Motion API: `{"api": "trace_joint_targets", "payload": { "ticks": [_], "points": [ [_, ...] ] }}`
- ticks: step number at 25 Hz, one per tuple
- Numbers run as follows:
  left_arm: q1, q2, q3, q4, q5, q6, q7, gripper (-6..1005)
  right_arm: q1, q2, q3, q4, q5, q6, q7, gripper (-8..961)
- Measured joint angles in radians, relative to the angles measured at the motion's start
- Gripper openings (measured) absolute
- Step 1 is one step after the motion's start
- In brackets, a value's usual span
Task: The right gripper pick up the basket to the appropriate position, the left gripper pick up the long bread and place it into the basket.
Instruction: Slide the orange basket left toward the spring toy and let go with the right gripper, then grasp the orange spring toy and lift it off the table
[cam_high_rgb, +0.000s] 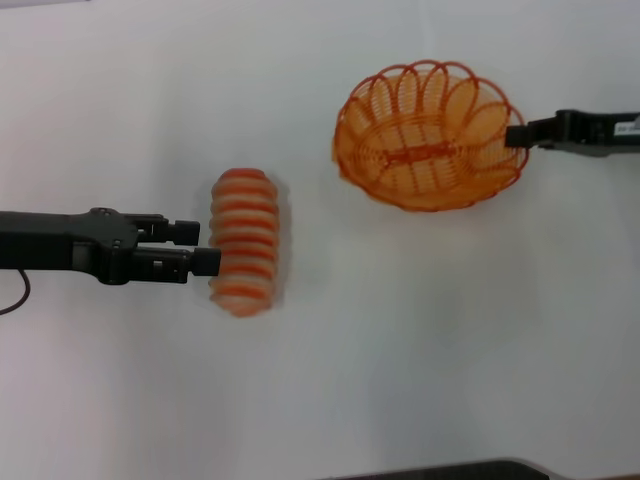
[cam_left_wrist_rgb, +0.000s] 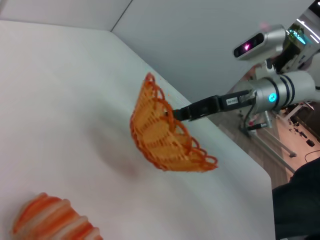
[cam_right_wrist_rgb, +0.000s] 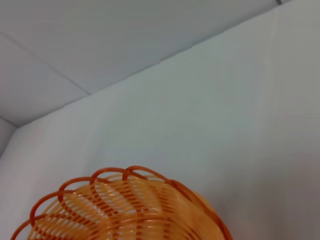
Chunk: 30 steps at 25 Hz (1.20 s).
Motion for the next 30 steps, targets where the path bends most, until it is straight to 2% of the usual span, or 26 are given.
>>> {"api": "trace_joint_targets", "payload": {
  "ticks": [3, 5, 15, 19, 22, 23, 26, 27, 28, 30],
  "points": [
    [-0.001, 0.000, 0.002, 0.000, 0.001, -0.001, 0.000, 780, -0.003, 0.018, 0.010, 0.030, 0.001, 0.036, -0.003, 83],
    [-0.001, 0.000, 0.002, 0.000, 0.002, -0.001, 0.000, 780, -0.002, 0.022, 0.014, 0.058, 0.001, 0.062, -0.004, 88],
    [0.007, 0.000, 0.002, 0.000, 0.004, -0.002, 0.001, 779, 0.006, 0.023, 0.035, 0.122, 0.013, 0.075, -0.054, 116],
    [0.008, -0.001, 0.002, 0.000, 0.004, -0.002, 0.001, 780, -0.020, 0.019, 0.061, 0.113, 0.047, 0.081, -0.112, 294],
    [0.008, -0.001, 0.002, 0.000, 0.004, -0.002, 0.003, 780, -0.061, 0.006, 0.150, 0.112, 0.157, 0.084, -0.273, 423],
    [0.008, -0.001, 0.002, 0.000, 0.004, -0.002, 0.003, 780, -0.061, 0.006, 0.150, 0.112, 0.157, 0.084, -0.273, 465],
    [0.008, -0.001, 0.000, 0.000, 0.004, -0.003, 0.003, 780, -0.103, 0.001, 0.196, 0.110, 0.306, -0.010, -0.485, 590],
    [0.008, -0.001, -0.001, 0.000, 0.004, -0.004, 0.004, 780, -0.125, -0.003, 0.200, 0.109, 0.375, -0.134, -0.645, 608],
    [0.008, 0.000, -0.002, 0.000, 0.004, -0.004, 0.004, 780, -0.125, -0.003, 0.200, 0.109, 0.375, -0.134, -0.645, 626],
    [0.008, 0.000, -0.003, 0.000, 0.004, -0.004, 0.004, 780, -0.135, -0.014, 0.196, 0.106, 0.392, -0.250, -0.767, 644]
  ]
}}
